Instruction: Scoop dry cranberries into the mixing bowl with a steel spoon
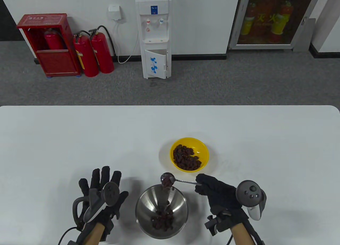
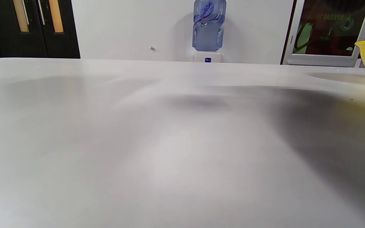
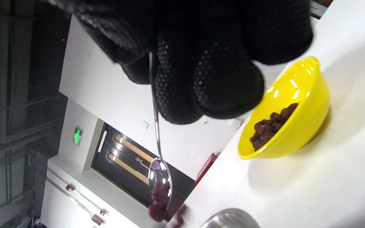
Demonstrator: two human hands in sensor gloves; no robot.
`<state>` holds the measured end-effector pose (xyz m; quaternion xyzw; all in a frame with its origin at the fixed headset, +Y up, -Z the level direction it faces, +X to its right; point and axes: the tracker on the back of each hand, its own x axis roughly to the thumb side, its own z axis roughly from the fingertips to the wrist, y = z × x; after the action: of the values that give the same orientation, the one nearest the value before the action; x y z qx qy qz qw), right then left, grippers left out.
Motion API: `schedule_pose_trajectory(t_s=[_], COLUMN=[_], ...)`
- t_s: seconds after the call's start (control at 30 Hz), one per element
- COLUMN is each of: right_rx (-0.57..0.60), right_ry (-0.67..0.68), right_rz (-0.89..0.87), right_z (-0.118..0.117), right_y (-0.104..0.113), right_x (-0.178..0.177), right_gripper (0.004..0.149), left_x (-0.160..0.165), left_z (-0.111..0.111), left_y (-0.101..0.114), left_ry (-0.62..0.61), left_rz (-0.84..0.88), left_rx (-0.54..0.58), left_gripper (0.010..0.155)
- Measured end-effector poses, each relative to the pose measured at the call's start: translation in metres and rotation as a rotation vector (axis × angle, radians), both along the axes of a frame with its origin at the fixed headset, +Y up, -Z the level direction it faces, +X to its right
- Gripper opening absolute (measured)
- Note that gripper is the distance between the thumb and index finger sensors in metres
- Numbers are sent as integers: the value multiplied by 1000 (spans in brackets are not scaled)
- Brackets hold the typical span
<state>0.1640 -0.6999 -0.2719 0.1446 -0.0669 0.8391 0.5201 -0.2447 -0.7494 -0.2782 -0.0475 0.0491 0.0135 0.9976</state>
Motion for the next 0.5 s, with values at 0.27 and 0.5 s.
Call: schedule_pose_trajectory(t_s=[0.27,0.5], right_rx=[101,71], right_ry=[22,19], right_rz=[27,31], right_z=[2,0], right_y=[3,-2], right_x=[-3,-2], right_gripper=[40,40], left_x=[0,0], left_z=[0,0], left_y=[0,0], left_ry=[0,-1], left_rz=[0,1], left_rx=[0,1], left_gripper=[78,78])
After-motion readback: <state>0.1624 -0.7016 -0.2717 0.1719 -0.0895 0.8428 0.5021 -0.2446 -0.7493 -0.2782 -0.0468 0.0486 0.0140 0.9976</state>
